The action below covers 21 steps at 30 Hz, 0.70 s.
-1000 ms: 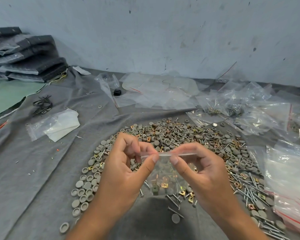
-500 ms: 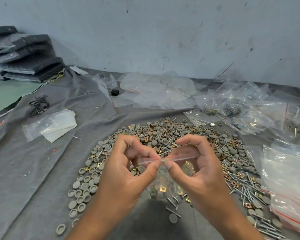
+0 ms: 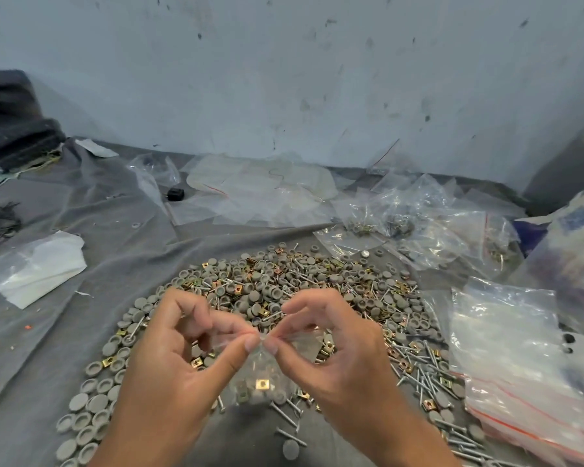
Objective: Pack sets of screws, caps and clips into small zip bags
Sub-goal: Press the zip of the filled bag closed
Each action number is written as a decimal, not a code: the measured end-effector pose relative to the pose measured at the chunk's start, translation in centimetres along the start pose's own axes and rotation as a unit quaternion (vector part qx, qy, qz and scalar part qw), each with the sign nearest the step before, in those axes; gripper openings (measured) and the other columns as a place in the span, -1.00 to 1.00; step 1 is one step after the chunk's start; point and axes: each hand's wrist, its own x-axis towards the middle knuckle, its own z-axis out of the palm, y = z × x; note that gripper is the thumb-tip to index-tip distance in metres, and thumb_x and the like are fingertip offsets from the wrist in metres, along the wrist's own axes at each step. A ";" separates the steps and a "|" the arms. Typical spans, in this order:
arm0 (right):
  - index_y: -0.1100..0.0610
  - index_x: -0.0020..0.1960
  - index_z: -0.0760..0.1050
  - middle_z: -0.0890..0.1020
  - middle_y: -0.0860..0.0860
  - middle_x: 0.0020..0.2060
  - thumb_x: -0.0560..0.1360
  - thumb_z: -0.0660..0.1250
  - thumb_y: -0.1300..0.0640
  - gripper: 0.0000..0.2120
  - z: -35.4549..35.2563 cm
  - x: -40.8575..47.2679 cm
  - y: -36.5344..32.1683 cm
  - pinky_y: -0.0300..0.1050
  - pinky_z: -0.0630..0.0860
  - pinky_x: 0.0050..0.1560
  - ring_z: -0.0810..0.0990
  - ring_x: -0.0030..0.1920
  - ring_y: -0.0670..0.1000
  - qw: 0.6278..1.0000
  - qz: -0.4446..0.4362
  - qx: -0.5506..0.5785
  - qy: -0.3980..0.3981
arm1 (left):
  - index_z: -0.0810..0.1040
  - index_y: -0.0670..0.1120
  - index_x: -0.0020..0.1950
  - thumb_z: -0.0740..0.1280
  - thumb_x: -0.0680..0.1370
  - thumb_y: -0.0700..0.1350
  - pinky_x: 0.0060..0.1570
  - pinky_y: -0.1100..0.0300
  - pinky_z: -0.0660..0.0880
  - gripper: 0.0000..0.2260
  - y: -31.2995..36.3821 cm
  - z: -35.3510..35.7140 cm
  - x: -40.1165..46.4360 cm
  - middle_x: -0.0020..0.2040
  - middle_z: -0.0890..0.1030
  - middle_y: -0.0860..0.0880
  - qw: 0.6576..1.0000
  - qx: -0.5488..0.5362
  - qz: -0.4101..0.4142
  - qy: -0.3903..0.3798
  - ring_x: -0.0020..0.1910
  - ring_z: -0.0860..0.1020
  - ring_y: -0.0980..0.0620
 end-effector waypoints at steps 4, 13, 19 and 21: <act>0.02 0.08 0.50 0.68 -0.13 -0.12 0.47 0.52 0.14 -0.73 -0.2 0.4 -0.3 -0.36 0.58 -0.08 0.69 -0.11 -0.18 0.998 0.052 0.042 -0.011 | 0.40 0.18 -0.02 0.52 0.41 0.28 -0.04 -0.09 0.52 -0.62 -0.4 0.2 0.0 -0.05 0.73 -0.10 1.000 0.006 0.002 0.004 -0.07 0.67 -0.12; -0.02 0.01 0.53 0.66 -0.07 -0.08 0.51 0.47 0.19 -0.83 -8.7 11.8 5.2 -0.22 0.59 -0.04 0.65 -0.08 -0.12 0.959 0.195 0.075 0.190 | 0.46 0.27 0.20 0.39 0.39 0.28 0.08 -0.05 0.55 -0.60 -0.2 -0.7 0.5 0.25 0.63 0.14 0.999 0.008 -0.035 0.026 0.17 0.61 0.11; 0.01 -0.13 0.49 0.60 -0.02 -0.16 0.53 0.42 0.17 -0.87 -17.6 15.7 14.7 -0.20 0.53 -0.33 0.58 -0.26 -0.08 0.852 0.385 0.065 0.348 | 0.45 0.34 0.18 0.36 0.42 0.26 0.08 0.10 0.52 -0.66 -0.3 -0.6 0.6 0.25 0.62 0.13 0.999 0.028 -0.023 0.024 0.18 0.59 0.14; 0.03 -0.15 0.43 0.57 0.04 -0.05 0.55 0.35 0.23 -0.83 -20.3 13.2 17.7 -0.17 0.57 -0.28 0.58 -0.24 -0.06 0.839 0.449 0.034 0.306 | 0.45 0.35 0.19 0.36 0.43 0.26 0.10 0.15 0.52 -0.66 -0.6 -0.8 0.6 0.25 0.62 0.12 0.999 0.030 -0.019 0.031 0.19 0.59 0.12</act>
